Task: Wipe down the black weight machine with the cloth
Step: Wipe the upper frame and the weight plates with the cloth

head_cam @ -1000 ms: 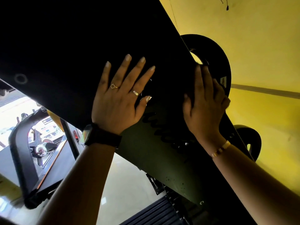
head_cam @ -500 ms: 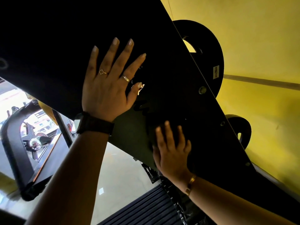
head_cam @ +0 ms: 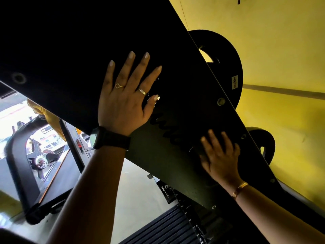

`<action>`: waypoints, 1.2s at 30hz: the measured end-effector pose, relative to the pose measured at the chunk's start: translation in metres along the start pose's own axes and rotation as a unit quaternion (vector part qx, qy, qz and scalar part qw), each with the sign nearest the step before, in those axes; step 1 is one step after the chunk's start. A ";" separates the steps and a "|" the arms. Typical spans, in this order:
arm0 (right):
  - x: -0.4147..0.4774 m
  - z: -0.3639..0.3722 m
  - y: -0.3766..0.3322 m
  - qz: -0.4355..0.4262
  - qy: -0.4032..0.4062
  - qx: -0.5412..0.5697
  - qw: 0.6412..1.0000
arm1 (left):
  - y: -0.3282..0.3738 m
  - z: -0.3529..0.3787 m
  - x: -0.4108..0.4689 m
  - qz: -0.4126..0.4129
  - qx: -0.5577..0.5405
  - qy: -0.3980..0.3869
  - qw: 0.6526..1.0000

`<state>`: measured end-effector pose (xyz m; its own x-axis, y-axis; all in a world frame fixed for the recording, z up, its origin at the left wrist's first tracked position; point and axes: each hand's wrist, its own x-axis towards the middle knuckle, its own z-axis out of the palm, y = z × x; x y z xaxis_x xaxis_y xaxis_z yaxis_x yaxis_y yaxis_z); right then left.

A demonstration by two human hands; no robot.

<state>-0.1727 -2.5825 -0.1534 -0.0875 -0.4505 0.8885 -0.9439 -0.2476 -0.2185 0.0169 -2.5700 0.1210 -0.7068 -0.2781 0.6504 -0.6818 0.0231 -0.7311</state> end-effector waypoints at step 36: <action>0.028 -0.022 -0.095 -0.240 0.026 0.013 0.970 | 0.003 0.003 -0.003 -0.027 -0.008 0.049 0.998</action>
<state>-0.0921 -2.5522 -0.0991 0.3436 -0.2332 0.9097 -0.8712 -0.4408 0.2161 0.0176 -2.5718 0.1157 -0.6840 -0.1841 0.7059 -0.7214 0.0270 -0.6920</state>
